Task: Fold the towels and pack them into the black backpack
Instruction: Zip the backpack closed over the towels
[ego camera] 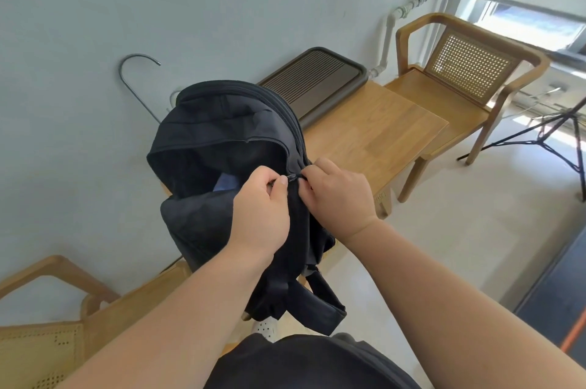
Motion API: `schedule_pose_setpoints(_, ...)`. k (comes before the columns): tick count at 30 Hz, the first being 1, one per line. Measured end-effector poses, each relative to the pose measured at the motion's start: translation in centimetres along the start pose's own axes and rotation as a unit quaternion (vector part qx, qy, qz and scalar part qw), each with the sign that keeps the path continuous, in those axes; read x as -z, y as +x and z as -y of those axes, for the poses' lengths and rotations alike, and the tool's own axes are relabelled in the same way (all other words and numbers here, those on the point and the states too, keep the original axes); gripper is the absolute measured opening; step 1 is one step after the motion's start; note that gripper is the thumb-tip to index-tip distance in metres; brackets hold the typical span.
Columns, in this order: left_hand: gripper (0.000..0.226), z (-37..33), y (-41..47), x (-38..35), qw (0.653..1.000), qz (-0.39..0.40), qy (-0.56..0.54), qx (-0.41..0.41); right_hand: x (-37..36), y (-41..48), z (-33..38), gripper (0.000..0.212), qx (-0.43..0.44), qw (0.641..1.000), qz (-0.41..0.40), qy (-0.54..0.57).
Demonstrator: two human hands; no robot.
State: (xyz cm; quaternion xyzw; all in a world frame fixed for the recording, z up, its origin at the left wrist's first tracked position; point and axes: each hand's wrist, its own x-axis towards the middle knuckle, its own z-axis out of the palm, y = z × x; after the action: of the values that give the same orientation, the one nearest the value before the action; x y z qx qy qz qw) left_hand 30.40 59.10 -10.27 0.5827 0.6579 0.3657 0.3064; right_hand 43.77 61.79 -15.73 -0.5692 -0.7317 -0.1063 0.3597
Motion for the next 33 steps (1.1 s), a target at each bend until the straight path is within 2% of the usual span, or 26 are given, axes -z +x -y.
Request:
schedule_pose_setpoints(5,0.019,0.1,-0.1,0.5,0.999,-0.024,-0.041,0.015,0.1,0.0,0.8,0.034,-0.011,1.000,-0.006,-0.002)
schedule_pose_setpoints(11,0.015,0.2,-0.2,1.5,0.995,-0.049,0.068,-0.049,0.6,0.7,2.8,0.031,-0.006,1.000,-0.005,0.006)
schedule_pose_setpoints(15,0.015,0.6,-0.4,1.6,0.995,-0.078,0.043,-0.053,0.5,1.0,3.2,0.032,0.005,1.000,0.004,0.011)
schedule_pose_setpoints(20,0.016,0.5,0.6,3.8,0.989,-0.038,0.090,-0.109,0.8,0.4,2.2,0.029,0.040,0.999,0.010,0.012)
schedule_pose_setpoints(25,0.019,-1.2,1.9,7.5,0.975,-0.020,0.162,-0.154,0.5,0.3,0.4,0.030,0.023,0.999,0.030,0.019)
schedule_pose_setpoints(28,0.019,-1.5,1.7,8.7,0.971,0.011,0.184,-0.153,1.2,0.4,-0.5,0.026,-0.018,0.995,0.070,0.062)
schedule_pose_setpoints(30,0.018,-1.6,1.4,8.9,0.975,0.024,0.161,-0.150,2.4,1.1,0.4,0.025,-0.040,0.983,0.098,0.148)
schedule_pose_setpoints(32,0.017,-2.0,1.2,9.0,0.975,0.033,0.147,-0.162,3.8,2.6,2.1,0.031,-0.019,0.967,0.123,0.221)
schedule_pose_setpoints(33,0.017,-2.1,1.2,8.9,0.973,0.038,0.147,-0.172,4.3,3.3,3.0,0.033,0.011,0.965,0.139,0.221)
